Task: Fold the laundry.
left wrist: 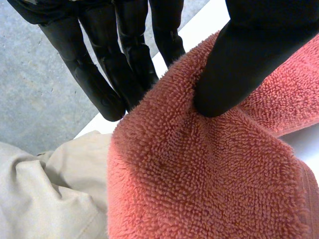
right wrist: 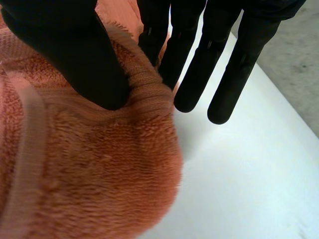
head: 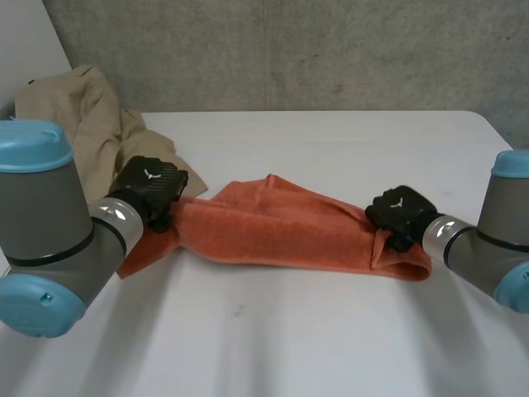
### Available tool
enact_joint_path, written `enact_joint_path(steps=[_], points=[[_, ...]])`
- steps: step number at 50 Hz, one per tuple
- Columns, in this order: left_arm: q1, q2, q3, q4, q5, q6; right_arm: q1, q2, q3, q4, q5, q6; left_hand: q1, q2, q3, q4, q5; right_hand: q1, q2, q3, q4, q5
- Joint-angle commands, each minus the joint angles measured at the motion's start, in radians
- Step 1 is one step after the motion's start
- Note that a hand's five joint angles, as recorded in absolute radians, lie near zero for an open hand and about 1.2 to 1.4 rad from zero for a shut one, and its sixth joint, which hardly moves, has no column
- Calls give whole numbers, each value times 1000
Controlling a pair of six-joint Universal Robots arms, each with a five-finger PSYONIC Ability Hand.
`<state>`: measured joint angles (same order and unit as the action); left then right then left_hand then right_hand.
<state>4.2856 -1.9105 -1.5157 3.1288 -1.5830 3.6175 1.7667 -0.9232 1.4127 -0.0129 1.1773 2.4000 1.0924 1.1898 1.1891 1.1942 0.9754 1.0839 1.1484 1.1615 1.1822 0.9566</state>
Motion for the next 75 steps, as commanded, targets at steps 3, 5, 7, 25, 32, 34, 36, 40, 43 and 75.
enact_joint_path(steps=[3,5,7,25,32,34,36,40,43,75], points=[[11,113,-8,-107,1,-10,-47,-178,-46,39,38,122,304,207,207,202,246,312,248,235,214,265],[17,137,-6,-137,5,-5,-62,-210,-67,86,38,123,304,207,207,202,246,312,248,235,214,265],[28,163,-3,-186,14,6,-101,-217,-115,197,41,116,304,207,207,202,246,312,248,235,214,265],[112,-55,357,-78,-24,58,-124,-91,-437,230,81,326,304,207,207,202,246,312,248,235,214,265],[120,4,624,83,-84,-108,-161,-123,-526,-212,111,747,304,207,207,202,246,312,248,235,214,265],[120,13,664,128,-95,-160,-174,-132,-523,-365,133,890,304,207,207,202,246,312,248,235,214,265],[118,13,673,143,-97,-189,-177,-137,-514,-438,142,965,304,207,207,202,246,312,248,235,214,265],[115,10,623,105,-86,-224,-182,-146,-456,-449,116,1041,304,207,207,202,246,312,248,235,214,265],[115,-2,514,74,-65,-231,-190,-134,-379,-432,38,1015,304,207,207,202,246,312,248,235,214,265],[62,-98,106,-38,1,-59,-340,14,-192,211,-309,177,-406,-504,-503,-508,-464,-539,-604,-617,-637,-586]])
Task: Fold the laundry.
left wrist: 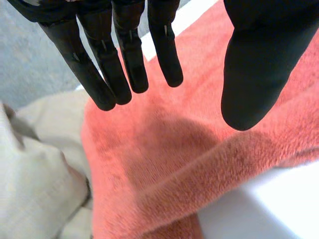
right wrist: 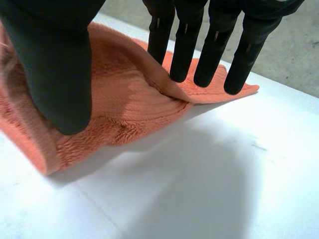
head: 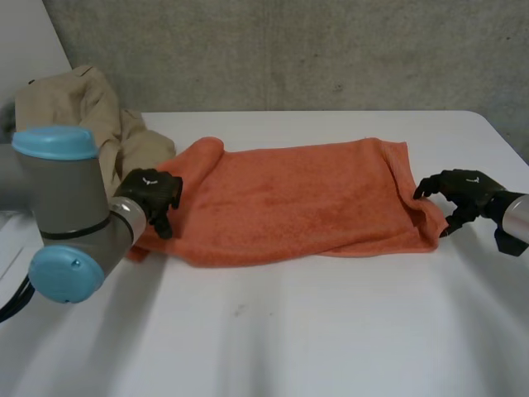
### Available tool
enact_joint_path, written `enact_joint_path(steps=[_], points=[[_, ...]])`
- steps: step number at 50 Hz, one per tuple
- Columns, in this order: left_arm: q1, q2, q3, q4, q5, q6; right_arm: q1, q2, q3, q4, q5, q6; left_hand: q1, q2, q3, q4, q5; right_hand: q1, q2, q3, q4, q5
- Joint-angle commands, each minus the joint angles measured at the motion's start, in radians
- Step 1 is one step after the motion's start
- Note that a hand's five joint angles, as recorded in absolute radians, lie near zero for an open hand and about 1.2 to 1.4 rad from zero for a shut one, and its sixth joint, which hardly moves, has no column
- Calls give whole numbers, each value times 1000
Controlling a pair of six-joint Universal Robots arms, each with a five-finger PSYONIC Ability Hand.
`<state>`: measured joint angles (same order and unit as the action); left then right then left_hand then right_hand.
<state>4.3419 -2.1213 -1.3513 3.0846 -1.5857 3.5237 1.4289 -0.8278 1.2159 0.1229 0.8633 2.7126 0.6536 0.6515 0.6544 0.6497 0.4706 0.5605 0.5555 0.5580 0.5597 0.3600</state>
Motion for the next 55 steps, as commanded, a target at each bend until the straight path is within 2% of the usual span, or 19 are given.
enact_joint_path(steps=[1,11,18,21,22,24,25,29,36,43,51,55], points=[[8,124,-69,8,6,37,-4,-91,16,70,3,-152,27,29,26,31,35,-25,-20,-22,-24,1],[47,231,-209,55,56,44,16,-114,142,-15,-66,-451,-14,-12,-15,-11,-6,-7,-2,-5,-6,19],[96,256,-272,63,96,53,28,-109,203,-140,-112,-536,-14,-12,-15,-11,-6,60,65,63,61,86],[122,259,-292,60,116,61,31,-99,208,-187,-115,-554,-14,-12,-15,-11,-6,169,174,171,169,195],[133,258,-301,58,127,67,35,-94,206,-204,-113,-559,-14,-12,-15,-11,-6,384,389,387,385,410],[142,258,-310,55,135,75,38,-93,203,-207,-112,-559,-14,-12,-15,-11,-6,775,780,778,776,801],[147,258,-315,55,138,80,39,-93,200,-207,-112,-557,-14,-12,-15,-11,-6,835,840,838,836,861],[154,254,-331,43,150,106,45,-99,188,-195,-90,-527,-9,-6,-9,-5,0,836,841,838,837,862],[151,235,-359,5,148,181,65,-106,183,-160,28,-403,30,32,29,33,38,836,841,838,837,862],[166,176,-344,26,128,216,73,-109,177,-123,131,-257,-8,-6,-9,-4,0,836,841,838,837,862],[179,69,-267,74,118,262,77,-103,168,-115,149,-211,-23,-21,-24,-19,-15,836,841,838,837,862],[176,12,-200,80,118,287,84,-102,171,-106,149,-211,-137,-135,-138,-133,-129,836,841,838,837,862]])
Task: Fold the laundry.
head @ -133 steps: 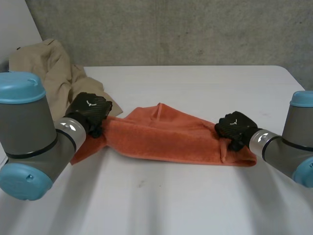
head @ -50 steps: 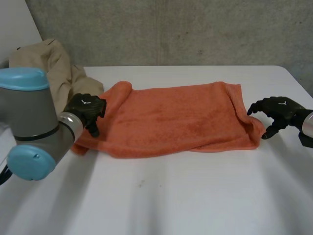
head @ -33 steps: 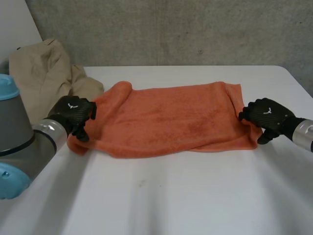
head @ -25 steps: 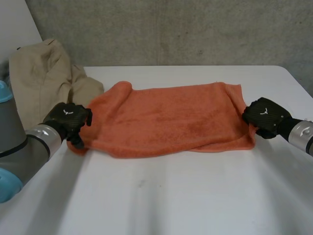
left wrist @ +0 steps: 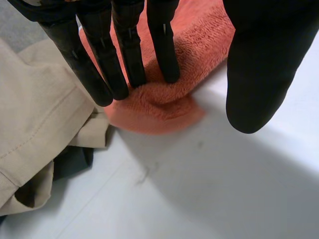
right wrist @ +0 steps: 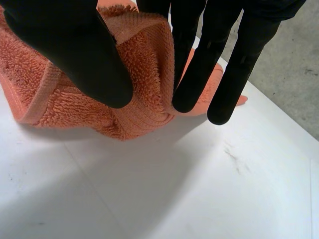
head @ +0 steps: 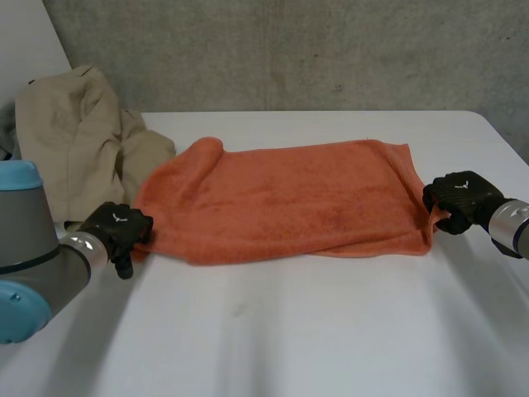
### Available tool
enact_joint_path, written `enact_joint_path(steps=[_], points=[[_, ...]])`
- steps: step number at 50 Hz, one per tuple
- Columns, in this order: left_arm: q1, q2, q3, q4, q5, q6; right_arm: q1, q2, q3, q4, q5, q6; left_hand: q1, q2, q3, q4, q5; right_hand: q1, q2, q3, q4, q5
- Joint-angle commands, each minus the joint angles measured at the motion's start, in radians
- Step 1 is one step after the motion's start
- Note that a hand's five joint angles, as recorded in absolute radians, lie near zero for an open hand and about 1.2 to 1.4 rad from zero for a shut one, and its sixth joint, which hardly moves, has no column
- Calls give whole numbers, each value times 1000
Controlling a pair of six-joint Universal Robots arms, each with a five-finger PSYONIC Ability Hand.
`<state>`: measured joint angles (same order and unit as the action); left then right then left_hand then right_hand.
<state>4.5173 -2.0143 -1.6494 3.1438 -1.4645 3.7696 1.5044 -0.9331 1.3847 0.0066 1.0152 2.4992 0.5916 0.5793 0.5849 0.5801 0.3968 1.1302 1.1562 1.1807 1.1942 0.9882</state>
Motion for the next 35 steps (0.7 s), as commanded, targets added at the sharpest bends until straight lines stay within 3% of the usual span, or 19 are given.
enact_joint_path(steps=[1,10,22,25,26,27,28,33,35], points=[[-1,-107,114,21,-5,44,8,3,2,12,-3,3,-87,-75,-81,-76,-67,266,240,216,202,234],[-30,-192,247,19,-43,52,11,3,5,15,-3,12,-117,-105,-110,-105,-97,266,240,216,202,234],[-43,-282,372,24,-53,88,4,17,0,15,-6,12,130,142,136,141,150,266,240,216,202,234],[-40,-305,390,24,-46,108,0,17,-6,15,-3,13,293,306,300,305,314,266,240,216,202,234],[-38,-307,392,24,-43,113,0,16,-7,16,-3,13,408,420,414,419,428,266,240,216,202,234],[-35,-305,392,27,-34,122,-1,14,-10,19,-1,12,705,717,712,717,725,266,240,216,202,234],[-34,-299,390,28,-30,122,-1,13,-12,22,-1,12,804,816,810,815,824,266,240,216,202,234],[-43,-218,349,13,-30,110,-9,-12,-35,91,6,7,805,817,811,816,825,266,240,216,202,234],[-50,-148,298,-11,-24,89,-15,-36,-68,197,29,0,805,817,811,816,825,266,240,216,202,234]])
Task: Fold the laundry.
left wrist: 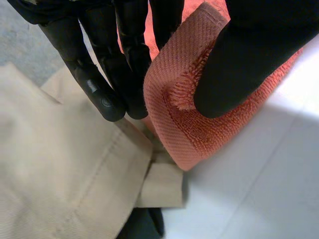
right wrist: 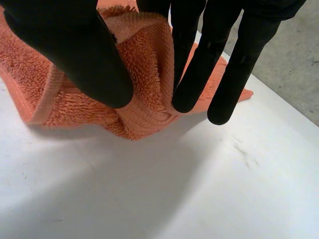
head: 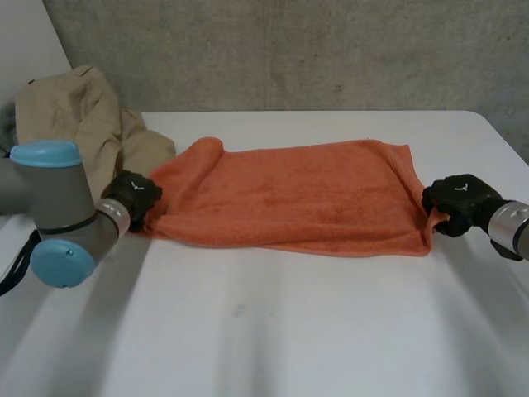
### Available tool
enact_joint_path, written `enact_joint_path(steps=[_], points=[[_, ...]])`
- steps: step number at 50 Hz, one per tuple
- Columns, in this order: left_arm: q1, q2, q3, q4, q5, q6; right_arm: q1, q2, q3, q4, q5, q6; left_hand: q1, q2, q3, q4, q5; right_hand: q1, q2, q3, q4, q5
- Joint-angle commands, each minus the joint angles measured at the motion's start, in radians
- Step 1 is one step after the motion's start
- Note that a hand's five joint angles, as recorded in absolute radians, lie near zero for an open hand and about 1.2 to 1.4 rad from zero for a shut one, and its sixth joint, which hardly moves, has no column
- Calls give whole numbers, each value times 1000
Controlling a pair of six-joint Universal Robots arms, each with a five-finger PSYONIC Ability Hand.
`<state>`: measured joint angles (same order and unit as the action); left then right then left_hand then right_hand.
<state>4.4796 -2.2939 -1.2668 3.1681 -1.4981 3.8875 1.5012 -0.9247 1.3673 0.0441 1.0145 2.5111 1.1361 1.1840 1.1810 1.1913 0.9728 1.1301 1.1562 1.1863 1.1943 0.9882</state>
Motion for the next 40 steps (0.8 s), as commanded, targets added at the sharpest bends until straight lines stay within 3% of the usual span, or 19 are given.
enact_joint_path(steps=[1,9,15,17,21,26,30,34,40], points=[[-11,161,-104,-43,15,-40,-16,-55,-66,190,38,-15,260,212,215,205,249,266,240,210,202,234],[21,565,-183,-131,81,-207,-117,-219,-293,548,52,-2,260,212,215,205,249,266,240,210,202,234],[61,810,-73,-216,150,-445,-156,-322,-473,568,49,145,260,212,215,205,249,266,240,210,202,234],[81,823,-46,-237,170,-505,-167,-341,-501,559,50,196,260,212,215,205,249,266,240,210,202,234],[113,794,1,-272,199,-591,-194,-344,-525,528,50,285,260,212,215,205,249,266,240,210,202,234],[102,677,35,-322,182,-603,-151,-301,-504,519,52,275,260,212,215,205,249,266,240,210,202,234],[76,529,82,-353,131,-589,-116,-231,-484,533,78,190,260,212,215,205,249,266,240,210,202,234],[41,331,211,-384,38,-533,-59,-126,-510,521,159,102,260,212,215,205,249,266,240,210,202,234],[-5,169,498,-384,-63,-444,19,-33,-645,384,262,132,260,212,215,205,249,266,240,210,202,234]])
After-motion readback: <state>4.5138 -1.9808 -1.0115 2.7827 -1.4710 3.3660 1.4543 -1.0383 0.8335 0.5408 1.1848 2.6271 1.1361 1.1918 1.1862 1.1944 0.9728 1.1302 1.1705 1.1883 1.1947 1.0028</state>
